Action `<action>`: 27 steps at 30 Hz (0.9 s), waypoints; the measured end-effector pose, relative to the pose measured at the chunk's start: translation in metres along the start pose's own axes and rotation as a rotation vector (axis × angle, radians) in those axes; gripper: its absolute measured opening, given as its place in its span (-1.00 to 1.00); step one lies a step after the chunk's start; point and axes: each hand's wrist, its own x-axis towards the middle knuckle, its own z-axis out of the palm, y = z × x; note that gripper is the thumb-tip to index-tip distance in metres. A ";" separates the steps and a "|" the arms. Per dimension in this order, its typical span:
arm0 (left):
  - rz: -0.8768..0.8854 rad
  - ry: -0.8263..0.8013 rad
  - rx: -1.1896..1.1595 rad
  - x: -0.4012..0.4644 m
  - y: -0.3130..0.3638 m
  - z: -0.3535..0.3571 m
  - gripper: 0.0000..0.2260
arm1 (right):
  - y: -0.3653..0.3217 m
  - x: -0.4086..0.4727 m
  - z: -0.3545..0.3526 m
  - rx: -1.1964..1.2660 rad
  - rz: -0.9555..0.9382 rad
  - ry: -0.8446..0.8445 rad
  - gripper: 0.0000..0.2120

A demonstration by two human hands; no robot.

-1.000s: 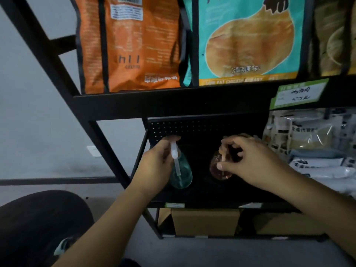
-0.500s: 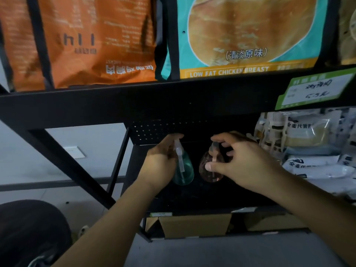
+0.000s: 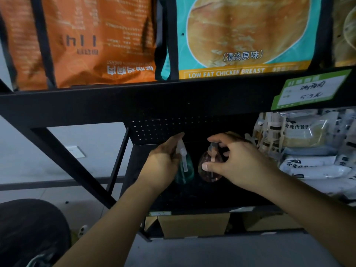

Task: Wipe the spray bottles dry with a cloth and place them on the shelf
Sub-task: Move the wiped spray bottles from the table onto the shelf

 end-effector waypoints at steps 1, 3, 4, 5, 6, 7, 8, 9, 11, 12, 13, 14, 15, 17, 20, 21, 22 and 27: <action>0.008 0.009 0.012 -0.002 0.000 -0.003 -0.43 | 0.000 -0.001 0.000 -0.006 0.000 0.000 -0.32; 0.028 0.038 0.052 -0.008 0.000 -0.011 -0.40 | -0.002 -0.003 -0.001 -0.007 -0.002 0.003 -0.33; 0.037 0.049 0.079 -0.013 0.001 -0.016 -0.39 | -0.004 -0.005 -0.002 0.002 -0.005 0.002 -0.33; 0.045 0.058 0.115 -0.018 0.003 -0.022 -0.38 | -0.006 -0.006 -0.002 0.012 -0.006 0.000 -0.33; 0.052 0.069 0.162 -0.025 0.005 -0.028 -0.37 | -0.009 -0.009 -0.004 0.020 -0.008 0.001 -0.33; 0.057 0.085 0.217 -0.032 0.007 -0.034 -0.37 | -0.012 -0.010 -0.004 0.022 -0.007 0.000 -0.33; 0.066 0.104 0.268 -0.041 0.009 -0.040 -0.37 | -0.016 -0.013 -0.005 0.019 -0.008 0.001 -0.33; 0.075 0.120 0.306 -0.050 0.012 -0.046 -0.38 | -0.020 -0.015 -0.004 0.018 -0.011 -0.006 -0.34; 0.074 0.149 0.335 -0.071 0.017 -0.058 -0.40 | -0.032 -0.021 -0.003 0.021 -0.032 -0.012 -0.33; 0.067 0.163 0.344 -0.082 0.018 -0.065 -0.40 | -0.039 -0.025 -0.002 0.026 -0.051 -0.008 -0.32; 0.061 0.178 0.352 -0.093 0.019 -0.072 -0.40 | -0.046 -0.029 -0.001 0.037 -0.071 -0.007 -0.32; 0.054 0.190 0.361 -0.103 0.020 -0.080 -0.39 | -0.054 -0.033 0.001 0.050 -0.094 -0.006 -0.31; 0.045 0.203 0.367 -0.114 0.020 -0.088 -0.39 | -0.063 -0.038 0.003 0.059 -0.116 -0.010 -0.31; 0.015 0.227 0.376 -0.136 0.018 -0.104 -0.39 | -0.080 -0.047 0.007 0.068 -0.156 -0.020 -0.32; -0.032 0.261 0.395 -0.171 0.015 -0.130 -0.37 | -0.109 -0.059 0.017 0.056 -0.210 -0.041 -0.33; -0.046 0.274 0.413 -0.184 0.014 -0.138 -0.36 | -0.120 -0.064 0.021 0.057 -0.227 -0.051 -0.33; -0.065 0.286 0.427 -0.196 0.012 -0.148 -0.35 | -0.131 -0.069 0.026 0.061 -0.252 -0.061 -0.33; -0.161 0.357 0.464 -0.259 0.002 -0.192 -0.32 | -0.184 -0.091 0.051 0.074 -0.378 -0.115 -0.30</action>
